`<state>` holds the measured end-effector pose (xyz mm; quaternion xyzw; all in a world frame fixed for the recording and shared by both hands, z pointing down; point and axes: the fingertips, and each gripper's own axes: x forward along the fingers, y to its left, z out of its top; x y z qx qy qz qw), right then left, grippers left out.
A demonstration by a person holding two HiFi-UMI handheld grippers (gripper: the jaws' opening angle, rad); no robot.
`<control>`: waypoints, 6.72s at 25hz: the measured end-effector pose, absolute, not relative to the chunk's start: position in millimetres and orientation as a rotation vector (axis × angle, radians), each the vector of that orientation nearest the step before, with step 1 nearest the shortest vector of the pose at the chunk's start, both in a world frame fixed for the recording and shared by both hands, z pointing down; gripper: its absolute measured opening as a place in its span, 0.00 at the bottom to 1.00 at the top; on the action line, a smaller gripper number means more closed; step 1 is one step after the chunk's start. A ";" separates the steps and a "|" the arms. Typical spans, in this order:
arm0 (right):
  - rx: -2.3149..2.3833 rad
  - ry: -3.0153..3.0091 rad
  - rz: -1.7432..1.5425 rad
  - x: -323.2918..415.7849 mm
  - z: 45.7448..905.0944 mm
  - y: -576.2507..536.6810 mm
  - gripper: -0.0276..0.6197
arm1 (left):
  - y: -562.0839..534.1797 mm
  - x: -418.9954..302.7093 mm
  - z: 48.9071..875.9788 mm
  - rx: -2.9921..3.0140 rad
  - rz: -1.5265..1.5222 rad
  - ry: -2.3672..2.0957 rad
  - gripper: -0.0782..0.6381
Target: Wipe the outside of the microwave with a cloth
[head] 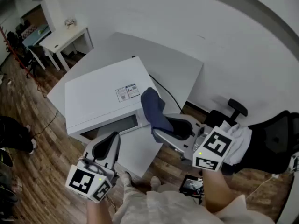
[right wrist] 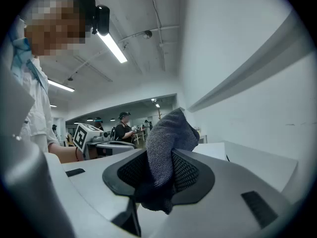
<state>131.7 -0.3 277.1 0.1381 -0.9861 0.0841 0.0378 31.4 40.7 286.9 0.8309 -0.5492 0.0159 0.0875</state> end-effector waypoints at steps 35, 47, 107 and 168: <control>0.680 -2.710 0.245 103.6 330.6 -117.9 0.29 | 26.8 -20.9 279.3 2.379 -0.129 -1.699 0.11; 0.792 -2.391 0.152 71.6 387.3 -178.6 0.29 | 20.0 -82.5 282.3 2.345 -0.148 -1.717 0.11; 0.687 -2.378 0.229 -71.8 394.5 -99.0 0.29 | -0.4 -161.3 293.5 2.463 -0.166 -1.425 0.11; 0.474 -2.333 0.217 -113.8 393.7 -133.7 0.29 | -22.5 -168.6 303.6 2.296 -0.222 -1.544 0.11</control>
